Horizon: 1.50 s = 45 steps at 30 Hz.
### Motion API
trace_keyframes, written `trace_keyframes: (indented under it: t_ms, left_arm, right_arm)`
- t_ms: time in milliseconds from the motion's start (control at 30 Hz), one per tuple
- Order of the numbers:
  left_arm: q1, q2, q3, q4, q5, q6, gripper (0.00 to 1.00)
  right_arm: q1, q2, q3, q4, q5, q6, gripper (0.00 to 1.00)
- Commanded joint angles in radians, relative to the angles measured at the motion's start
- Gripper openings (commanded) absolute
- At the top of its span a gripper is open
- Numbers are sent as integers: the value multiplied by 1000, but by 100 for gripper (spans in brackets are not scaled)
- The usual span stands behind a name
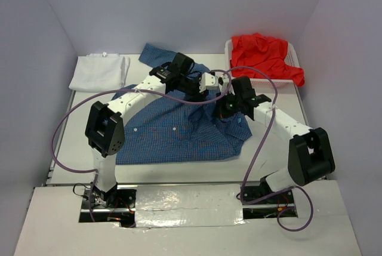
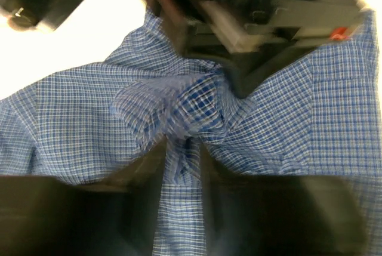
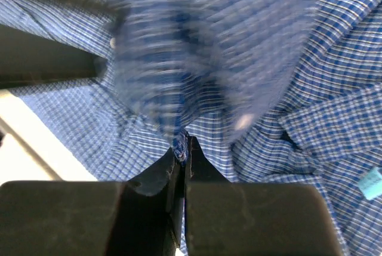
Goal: Fold and stack the long sleeve shirts
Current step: Fold the shirt
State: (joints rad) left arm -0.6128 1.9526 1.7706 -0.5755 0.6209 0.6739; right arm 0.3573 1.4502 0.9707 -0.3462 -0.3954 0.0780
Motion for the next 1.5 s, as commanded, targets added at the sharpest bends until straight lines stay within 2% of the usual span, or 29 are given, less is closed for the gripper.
trace_keyframes:
  t_ms: [0,33,100,133,400,500,600,700,767,800,900,1067,1300,1467]
  left_arm:
    - [4,-38,-7,32,-61,-11,47]
    - [4,-40,-4,26,-72,-4,73]
    - [7,-44,18,13,-95,-5,88]
    - [10,-47,44,-1,-105,-13,99]
    - [73,-135,154,-86,-66,16,99]
    - [74,-199,127,-89,-52,-35,99]
    - [73,-294,15,-12,-36,-158,99]
    - [55,-432,-173,121,-111,-261,99]
    - [10,-558,-371,210,-180,-263,99]
    - [-10,-627,-498,311,-244,-234,99]
    - [-64,-659,-620,429,-312,-226,99]
    - [-64,-590,-585,428,-406,-350,99]
    - [-79,-641,-698,526,-231,-367,99]
    - [-194,-639,-735,566,-323,-294,99]
  right_arm:
    - [6,-48,49,50,-71,78,0]
    - [5,-63,48,53,-77,97,0]
    - [6,-102,51,56,-95,170,0]
    - [6,-111,57,53,-114,198,0]
    - [6,-67,129,-25,-209,453,0]
    - [6,-95,109,2,-182,554,0]
    - [8,-135,80,35,-134,627,0]
    - [6,-192,53,61,-73,706,0]
    - [12,-232,27,96,-51,744,0]
    - [17,-243,20,105,-33,779,0]
    - [31,-280,0,127,6,837,0]
    - [48,-343,-35,170,38,916,0]
    - [65,-384,-87,196,69,982,0]
    - [74,-399,-101,237,85,1042,0]
